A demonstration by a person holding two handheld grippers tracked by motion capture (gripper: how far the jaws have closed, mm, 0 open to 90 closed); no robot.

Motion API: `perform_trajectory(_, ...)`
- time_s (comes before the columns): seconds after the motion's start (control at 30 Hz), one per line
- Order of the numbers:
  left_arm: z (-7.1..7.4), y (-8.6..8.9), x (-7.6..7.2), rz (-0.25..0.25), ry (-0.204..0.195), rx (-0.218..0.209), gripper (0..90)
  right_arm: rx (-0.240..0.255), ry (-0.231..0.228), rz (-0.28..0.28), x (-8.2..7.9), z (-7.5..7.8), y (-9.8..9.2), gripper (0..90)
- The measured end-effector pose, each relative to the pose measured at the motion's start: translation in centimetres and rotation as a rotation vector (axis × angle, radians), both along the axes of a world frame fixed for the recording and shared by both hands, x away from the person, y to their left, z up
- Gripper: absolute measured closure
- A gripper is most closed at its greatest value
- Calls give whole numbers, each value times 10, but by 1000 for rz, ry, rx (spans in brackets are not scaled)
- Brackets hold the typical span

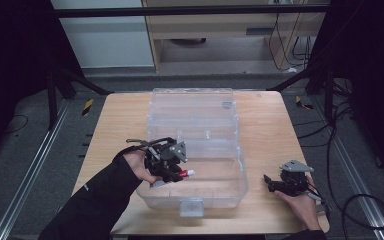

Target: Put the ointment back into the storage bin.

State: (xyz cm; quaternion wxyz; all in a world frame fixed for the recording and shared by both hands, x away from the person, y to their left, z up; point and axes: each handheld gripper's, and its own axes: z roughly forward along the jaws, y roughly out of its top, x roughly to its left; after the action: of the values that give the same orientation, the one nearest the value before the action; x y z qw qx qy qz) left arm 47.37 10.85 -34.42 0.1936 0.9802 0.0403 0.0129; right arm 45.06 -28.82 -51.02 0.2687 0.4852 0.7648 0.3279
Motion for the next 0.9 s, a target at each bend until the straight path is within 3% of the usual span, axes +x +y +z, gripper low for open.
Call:
perform_trajectory(0.1, -9, -4, 3, -23, 8, 31, 699, -1, 0, 1, 0, 0, 0, 167)
perform_trajectory(0.53, -32, -10, 7, -52, 48, 54, 699, 4, -2, 6, 0, 0, 0, 166)
perform_trajectory(0.83, -46, -14, 12, -81, 45, 100, 699, 3, -2, 9, 0, 0, 0, 166)
perform_trajectory(0.87, -46, -14, 12, -81, 45, 100, 699, 3, -2, 9, 0, 0, 0, 166)
perform_trajectory(0.9, -48, -13, 10, -43, 67, 103, 699, 3, -2, 9, 0, 0, 0, 166)
